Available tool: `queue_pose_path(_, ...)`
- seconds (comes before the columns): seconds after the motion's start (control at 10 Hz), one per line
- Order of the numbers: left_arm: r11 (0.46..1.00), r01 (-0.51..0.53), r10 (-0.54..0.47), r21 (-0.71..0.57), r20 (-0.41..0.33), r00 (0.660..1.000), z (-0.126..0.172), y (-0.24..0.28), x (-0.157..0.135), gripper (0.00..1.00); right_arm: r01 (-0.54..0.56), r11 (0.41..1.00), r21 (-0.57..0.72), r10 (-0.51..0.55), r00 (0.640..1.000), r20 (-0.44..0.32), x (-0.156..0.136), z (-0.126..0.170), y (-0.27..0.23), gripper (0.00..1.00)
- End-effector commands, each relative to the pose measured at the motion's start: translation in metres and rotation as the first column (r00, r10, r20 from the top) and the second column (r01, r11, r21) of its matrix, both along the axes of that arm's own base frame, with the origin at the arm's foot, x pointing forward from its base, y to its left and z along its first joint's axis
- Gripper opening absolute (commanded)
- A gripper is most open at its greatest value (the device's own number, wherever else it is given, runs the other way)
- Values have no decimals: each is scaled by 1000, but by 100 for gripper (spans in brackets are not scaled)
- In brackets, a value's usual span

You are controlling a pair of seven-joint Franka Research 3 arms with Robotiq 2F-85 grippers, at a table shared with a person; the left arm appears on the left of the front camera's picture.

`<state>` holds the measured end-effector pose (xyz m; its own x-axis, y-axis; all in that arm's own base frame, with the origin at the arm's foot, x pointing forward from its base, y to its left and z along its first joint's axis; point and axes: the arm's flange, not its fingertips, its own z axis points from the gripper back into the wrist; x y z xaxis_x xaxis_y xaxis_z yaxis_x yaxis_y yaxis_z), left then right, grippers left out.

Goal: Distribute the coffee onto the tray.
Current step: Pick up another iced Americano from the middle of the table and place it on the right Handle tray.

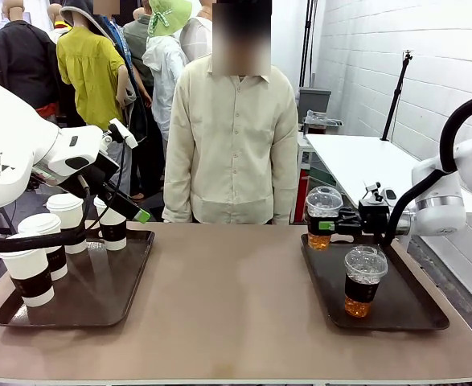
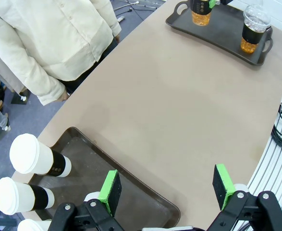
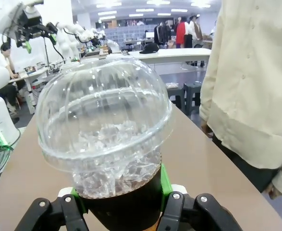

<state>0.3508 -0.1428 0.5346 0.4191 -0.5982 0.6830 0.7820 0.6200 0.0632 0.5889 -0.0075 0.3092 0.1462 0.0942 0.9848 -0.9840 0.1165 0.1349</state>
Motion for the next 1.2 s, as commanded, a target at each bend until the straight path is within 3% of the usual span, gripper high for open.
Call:
queue_pose_path(0.0, 1000, -1, 1, 4, -7, 1000, 0, -1, -1, 100, -17, 999, 41, 16, 1000, 14, 15, -7, -15, 64)
queue_pose_path(1.1, 1000, -1, 1, 4, -7, 1000, 0, -1, -1, 100, -13, 999, 35, 13, 1000, -13, 31, -70, -44, 64)
